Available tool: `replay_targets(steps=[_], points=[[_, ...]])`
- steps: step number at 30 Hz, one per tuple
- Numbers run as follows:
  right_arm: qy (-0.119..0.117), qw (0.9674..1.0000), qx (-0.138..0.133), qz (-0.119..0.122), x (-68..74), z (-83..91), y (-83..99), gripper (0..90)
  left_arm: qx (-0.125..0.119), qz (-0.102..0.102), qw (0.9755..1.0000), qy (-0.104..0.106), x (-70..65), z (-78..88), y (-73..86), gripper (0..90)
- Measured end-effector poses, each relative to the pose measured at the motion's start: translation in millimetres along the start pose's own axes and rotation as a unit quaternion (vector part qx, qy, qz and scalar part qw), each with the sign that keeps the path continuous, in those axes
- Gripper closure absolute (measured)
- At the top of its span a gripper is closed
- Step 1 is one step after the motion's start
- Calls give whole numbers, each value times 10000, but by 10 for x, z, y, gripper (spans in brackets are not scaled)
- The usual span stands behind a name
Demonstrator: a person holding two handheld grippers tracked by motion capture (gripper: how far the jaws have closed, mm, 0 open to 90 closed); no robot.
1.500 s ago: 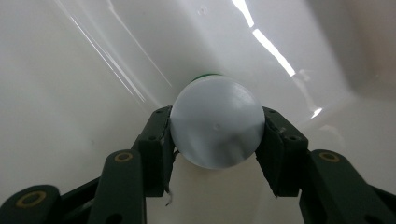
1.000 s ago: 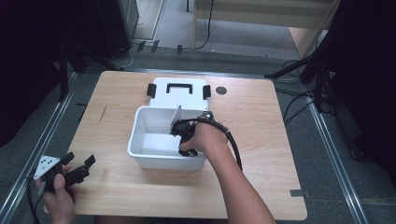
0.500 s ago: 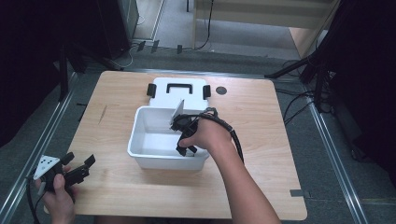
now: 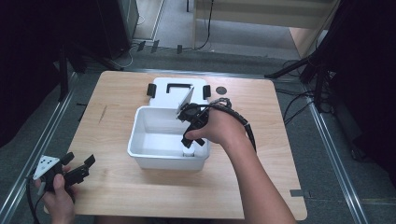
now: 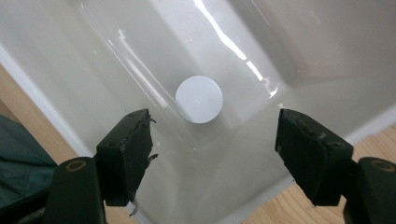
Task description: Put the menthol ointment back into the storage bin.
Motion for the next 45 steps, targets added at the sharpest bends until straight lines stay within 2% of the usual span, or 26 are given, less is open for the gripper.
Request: replay_targets(steps=[2, 5, 12, 18, 24, 33, 40, 43, 45], points=[[8, 9999, -104, 39, -35, 53, 29, 274, 14, -5, 10000, 5, 0, 1, 0, 144], [37, 9999, -144, -38, -82, 123, 87, 274, 17, -10, 10000, 2, -1, 0, -1, 144], [190, 9995, -164, -169, -237, 216, 270, 264, 8, -4, 10000, -2, -1, 1, 0, 144], [212, 9992, -160, -285, -358, 272, 488, 268, 27, -26, 10000, -8, -5, 1, 0, 144], [249, 9985, -177, -452, -499, 250, 752, 274, 35, -44, 10000, -14, -3, 3, 0, 144], [217, 9959, -235, -850, -679, 135, 1177, 277, 21, -46, 10000, -24, -11, 2, 3, 144], [148, 9903, -499, -1286, -801, -90, 1522, 282, 38, -41, 10000, -25, -10, 2, 3, 144], [138, 9866, -700, -1469, -843, -213, 1680, 282, 38, -47, 10000, -32, -10, 2, 3, 144], [234, 9824, -872, -1633, -874, -292, 1785, 281, 37, -50, 10000, -38, -11, 0, 3, 144]])
Point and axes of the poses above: each handheld gripper's, and its own axes: z roughly backward along the jaws, y roughly out of its underside, x roughly to its left, the point moved 1 cm from there along -z, roughly forward along the jaws, and after that the axes turned 15 degrees about y, right-handed, at the moved point
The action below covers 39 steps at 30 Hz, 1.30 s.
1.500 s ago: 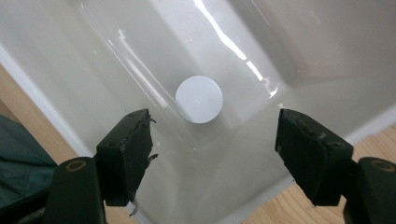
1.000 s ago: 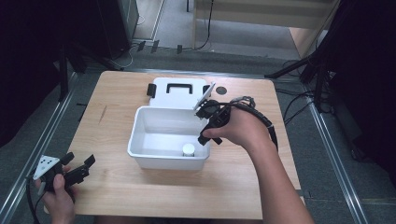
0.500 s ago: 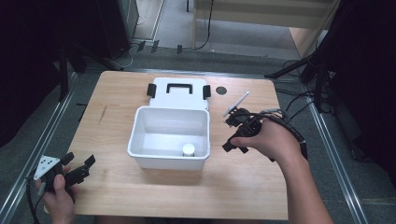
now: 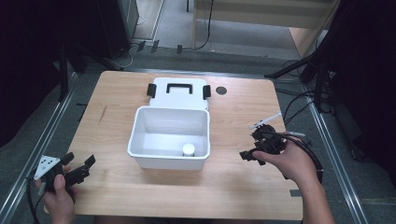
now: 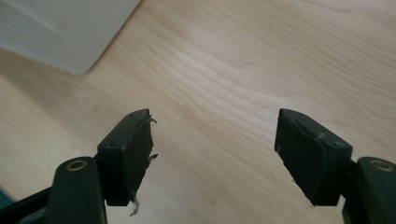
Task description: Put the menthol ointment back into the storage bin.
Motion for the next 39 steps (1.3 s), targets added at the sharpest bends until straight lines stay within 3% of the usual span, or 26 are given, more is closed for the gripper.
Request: replay_targets(steps=[5, 13, 19, 22, 24, 26, 32, 33, 35, 36, 39], points=[[57, 9965, -660, -505, -123, -162, 258, 278, 7, -15, 10000, 0, -3, 1, 0, 144], [263, 9842, -1472, -943, -200, -417, 700, 257, 50, -56, 10000, -20, -15, -4, 1, 144], [575, 9652, -2246, -1213, -232, -517, 995, 263, 69, -96, 9999, -73, -26, -11, 0, 143], [776, 9509, -2622, -1446, -266, -534, 1126, 251, 93, -110, 9998, -97, -30, -13, 2, 143], [801, 9400, -2870, -1661, -309, -533, 1215, 243, 90, -114, 9998, -120, -34, -11, 3, 143], [824, 9315, -3044, -1814, -366, -539, 1326, 231, 100, -100, 9998, -113, -33, -5, 6, 143], [952, 9159, -3388, -1933, -418, -574, 1563, 204, 98, -93, 9999, -102, -33, -2, 8, 144], [885, 9131, -3442, -1998, -425, -585, 1604, 203, 97, -96, 9999, -101, -33, -2, 8, 143], [699, 9143, -3382, -2115, -436, -607, 1634, 178, 100, -95, 9999, -92, -33, -1, 8, 144], [620, 9130, -3367, -2217, -443, -604, 1643, 174, 102, -93, 9999, -86, -33, 0, 8, 144], [706, 9052, -3482, -2329, -450, -595, 1666, 175, 104, -100, 9999, -80, -32, -1, 8, 144]])
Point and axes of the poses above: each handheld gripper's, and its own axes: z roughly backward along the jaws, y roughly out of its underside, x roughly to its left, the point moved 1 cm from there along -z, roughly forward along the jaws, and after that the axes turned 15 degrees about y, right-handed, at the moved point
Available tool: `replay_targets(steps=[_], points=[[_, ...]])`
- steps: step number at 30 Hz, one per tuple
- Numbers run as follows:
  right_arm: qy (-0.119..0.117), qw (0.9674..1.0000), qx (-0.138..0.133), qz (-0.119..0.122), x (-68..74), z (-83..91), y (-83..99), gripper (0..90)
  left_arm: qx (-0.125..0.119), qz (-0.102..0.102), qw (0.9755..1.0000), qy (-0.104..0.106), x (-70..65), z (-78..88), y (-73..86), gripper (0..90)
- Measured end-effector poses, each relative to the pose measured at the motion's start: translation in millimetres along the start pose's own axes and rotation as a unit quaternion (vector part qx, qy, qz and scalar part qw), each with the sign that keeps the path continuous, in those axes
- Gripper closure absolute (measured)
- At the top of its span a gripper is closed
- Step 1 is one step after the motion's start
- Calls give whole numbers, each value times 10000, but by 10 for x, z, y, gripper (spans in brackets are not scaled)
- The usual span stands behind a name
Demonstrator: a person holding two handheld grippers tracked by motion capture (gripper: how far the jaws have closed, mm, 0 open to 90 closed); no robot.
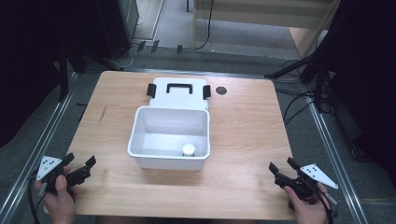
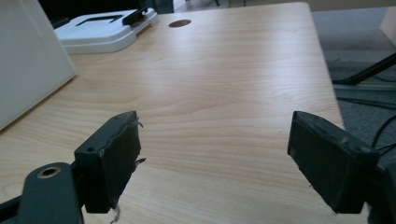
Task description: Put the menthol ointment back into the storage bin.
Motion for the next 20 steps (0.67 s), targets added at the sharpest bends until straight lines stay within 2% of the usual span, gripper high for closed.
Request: replay_targets(steps=[5, 10, 14, 20], points=[[248, 9994, -213, -78, 0, 39, 13, 191, 4, 17, 10000, 4, 2, 1, -1, 144], [504, 9983, -238, -157, -4, 68, 24, 197, 6, 6, 10000, 10, 3, 0, -1, 144], [716, 9968, -351, -115, -34, 88, 27, 201, 8, -4, 10000, -9, -3, -5, -1, 144], [746, 9960, -476, -109, -69, 112, 34, 229, 10, -6, 10000, -20, -5, -8, -1, 144]])
Point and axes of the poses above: each handheld gripper's, and its own axes: z roughly backward along the jaws, y roughly out of its underside, x roughly to its left, the point moved 1 cm from there along -z, roughly forward along the jaws, and after that the axes turned 15 degrees about y, right-handed, at the moved point
